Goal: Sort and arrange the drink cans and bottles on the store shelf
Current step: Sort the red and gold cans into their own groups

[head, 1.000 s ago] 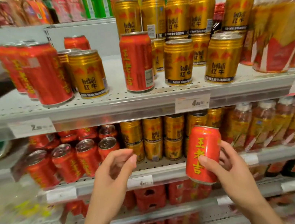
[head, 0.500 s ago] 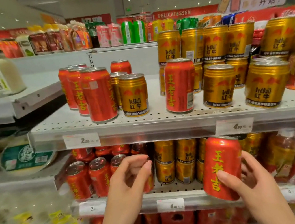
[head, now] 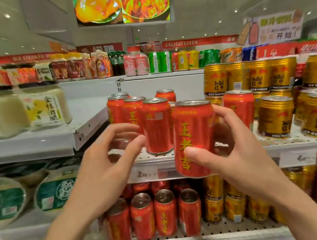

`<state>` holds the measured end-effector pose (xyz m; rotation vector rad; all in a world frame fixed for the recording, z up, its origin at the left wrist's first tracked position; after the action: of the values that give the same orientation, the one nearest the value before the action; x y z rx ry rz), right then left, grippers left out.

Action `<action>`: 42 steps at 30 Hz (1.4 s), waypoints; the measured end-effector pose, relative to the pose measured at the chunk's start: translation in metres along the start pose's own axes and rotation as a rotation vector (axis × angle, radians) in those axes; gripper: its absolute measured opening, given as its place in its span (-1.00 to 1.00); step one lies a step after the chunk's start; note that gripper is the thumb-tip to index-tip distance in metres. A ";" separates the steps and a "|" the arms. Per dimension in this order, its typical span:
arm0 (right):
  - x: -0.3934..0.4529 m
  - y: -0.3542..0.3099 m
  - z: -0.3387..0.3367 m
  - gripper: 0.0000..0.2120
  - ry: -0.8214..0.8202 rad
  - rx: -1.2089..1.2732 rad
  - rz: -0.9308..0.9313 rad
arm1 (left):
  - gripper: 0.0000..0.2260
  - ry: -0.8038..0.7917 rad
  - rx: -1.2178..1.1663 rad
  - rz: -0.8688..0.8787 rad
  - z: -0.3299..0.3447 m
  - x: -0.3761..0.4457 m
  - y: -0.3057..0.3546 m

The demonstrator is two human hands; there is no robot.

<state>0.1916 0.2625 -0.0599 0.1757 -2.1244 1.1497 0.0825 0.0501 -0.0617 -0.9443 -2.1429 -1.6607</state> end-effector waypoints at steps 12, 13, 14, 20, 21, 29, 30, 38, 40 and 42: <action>0.033 -0.007 0.074 -0.26 -0.135 -0.122 -0.177 | -0.41 -0.222 0.136 0.047 -0.029 0.041 0.003; 0.033 -0.007 0.074 -0.25 -0.146 -0.125 -0.183 | -0.43 -0.220 0.148 0.060 -0.029 0.042 0.004; 0.034 -0.007 0.073 -0.23 -0.162 -0.133 -0.191 | -0.45 -0.211 0.154 0.065 -0.030 0.043 0.006; 0.046 -0.010 0.033 -0.37 -0.107 -0.299 -0.303 | -0.41 -0.108 0.336 0.078 -0.052 0.061 0.017; 0.051 -0.009 0.025 -0.43 -0.060 -0.376 -0.343 | -0.42 -0.100 0.390 0.076 -0.054 0.065 0.018; 0.088 0.009 0.031 -0.22 -0.258 -0.864 -0.367 | -0.37 -0.103 0.816 0.070 -0.059 0.090 -0.006; 0.089 0.010 0.032 -0.23 -0.272 -0.839 -0.359 | -0.32 -0.102 0.845 0.074 -0.060 0.091 -0.008; 0.094 0.014 0.033 -0.26 -0.249 -0.776 -0.361 | -0.39 -0.199 0.851 0.160 -0.050 0.106 0.004; 0.095 0.015 0.033 -0.27 -0.256 -0.757 -0.346 | -0.41 -0.275 0.841 0.156 -0.041 0.116 0.010; 0.096 0.014 0.033 -0.28 -0.257 -0.734 -0.340 | -0.43 -0.349 0.852 0.113 -0.032 0.127 0.017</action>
<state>0.0974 0.2648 -0.0202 0.3354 -2.4731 0.1211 -0.0076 0.0639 0.0334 -1.0643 -2.5755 -0.4183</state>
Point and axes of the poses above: each hand's wrist, its own x-axis towards the middle knuckle, its own z-axis out of the palm, y = z × x, the point moved 2 cm from there along x, towards the middle knuckle, and after that the axes turned 5 degrees about -z, right-handed, at the moved point
